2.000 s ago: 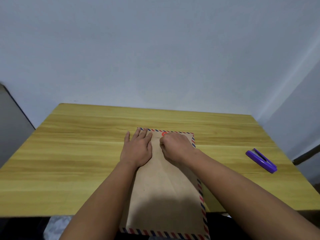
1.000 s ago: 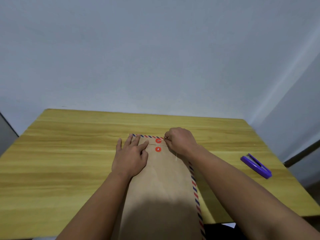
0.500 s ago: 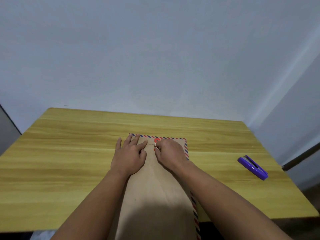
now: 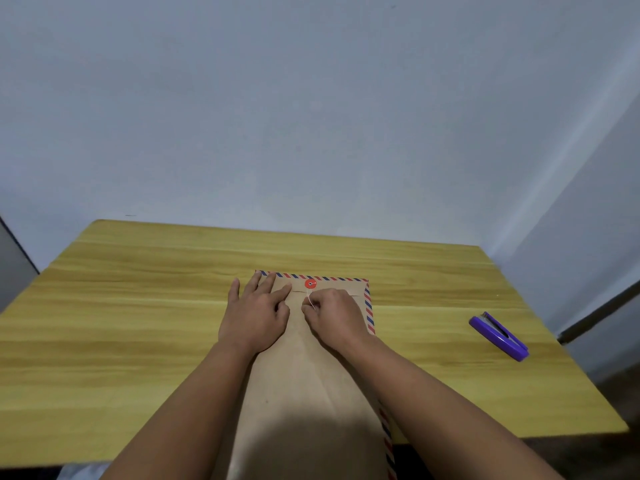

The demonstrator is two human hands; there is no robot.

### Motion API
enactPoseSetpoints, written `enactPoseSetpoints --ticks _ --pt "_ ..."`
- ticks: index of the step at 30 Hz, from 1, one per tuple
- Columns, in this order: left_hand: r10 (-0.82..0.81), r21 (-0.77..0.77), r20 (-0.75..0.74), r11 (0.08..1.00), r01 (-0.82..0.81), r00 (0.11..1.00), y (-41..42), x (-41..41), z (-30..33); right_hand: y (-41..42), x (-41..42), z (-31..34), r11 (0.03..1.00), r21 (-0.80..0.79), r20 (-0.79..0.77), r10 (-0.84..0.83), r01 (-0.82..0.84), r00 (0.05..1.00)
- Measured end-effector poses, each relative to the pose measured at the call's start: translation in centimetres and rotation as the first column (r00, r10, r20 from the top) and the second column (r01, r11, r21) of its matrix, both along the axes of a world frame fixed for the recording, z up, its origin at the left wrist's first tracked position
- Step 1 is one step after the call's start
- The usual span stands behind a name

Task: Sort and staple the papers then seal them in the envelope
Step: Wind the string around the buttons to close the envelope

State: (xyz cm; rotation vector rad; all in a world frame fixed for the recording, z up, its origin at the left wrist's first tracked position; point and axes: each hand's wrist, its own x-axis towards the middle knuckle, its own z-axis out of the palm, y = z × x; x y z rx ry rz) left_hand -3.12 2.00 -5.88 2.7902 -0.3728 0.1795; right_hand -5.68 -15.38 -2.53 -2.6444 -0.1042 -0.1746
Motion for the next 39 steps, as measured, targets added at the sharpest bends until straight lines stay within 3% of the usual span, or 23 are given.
enactPoseSetpoints --ticks 4,18,24,27,30,32,39 --pt "-0.002 0.021 -0.004 1.0 0.002 1.0 0.0 0.0 0.1 -0.5 -0.2 0.3 0.999 0.04 -0.035 0.009 -0.007 0.999" --pt "0.002 0.011 -0.02 1.0 -0.002 1.0 0.0 -0.1 0.3 -4.8 0.1 1.9 0.994 -0.112 -0.1 -0.03 0.018 0.995" --pt "0.006 0.013 -0.023 1.0 -0.005 1.0 0.0 -0.1 0.4 -3.3 0.1 1.5 1.0 -0.004 -0.138 -0.006 0.005 0.99" --pt "0.004 0.015 -0.022 1.0 -0.004 1.0 0.0 -0.2 0.4 -2.2 -0.4 1.5 0.984 -0.167 -0.075 0.055 -0.067 0.996" --pt "0.004 0.032 -0.028 0.999 -0.003 1.0 0.0 -0.2 0.5 -2.0 -0.6 1.5 0.903 -0.417 -0.012 0.104 -0.099 0.995" --pt "0.002 0.03 -0.027 1.0 -0.001 1.0 0.0 -0.3 0.5 -1.9 -0.5 1.4 0.86 -0.501 -0.011 0.103 -0.095 0.995" --pt "0.002 0.035 -0.027 0.999 -0.001 1.0 0.0 -0.2 0.7 -0.5 -0.7 1.5 0.883 -0.461 -0.073 0.058 -0.085 0.996"
